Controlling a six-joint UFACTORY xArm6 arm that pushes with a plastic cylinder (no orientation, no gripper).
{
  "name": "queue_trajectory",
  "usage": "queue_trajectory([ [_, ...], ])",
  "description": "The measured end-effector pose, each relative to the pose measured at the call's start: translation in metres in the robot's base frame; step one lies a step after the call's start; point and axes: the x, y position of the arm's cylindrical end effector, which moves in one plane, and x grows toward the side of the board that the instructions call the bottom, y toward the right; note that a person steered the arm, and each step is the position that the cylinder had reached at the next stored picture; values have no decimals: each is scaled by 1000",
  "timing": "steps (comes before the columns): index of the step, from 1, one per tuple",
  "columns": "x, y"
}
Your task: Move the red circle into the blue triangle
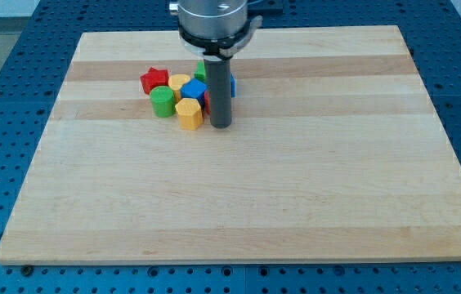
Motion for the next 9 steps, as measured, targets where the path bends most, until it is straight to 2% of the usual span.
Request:
queue_trajectory([
  [3,-4,-15],
  [9,-28,8],
])
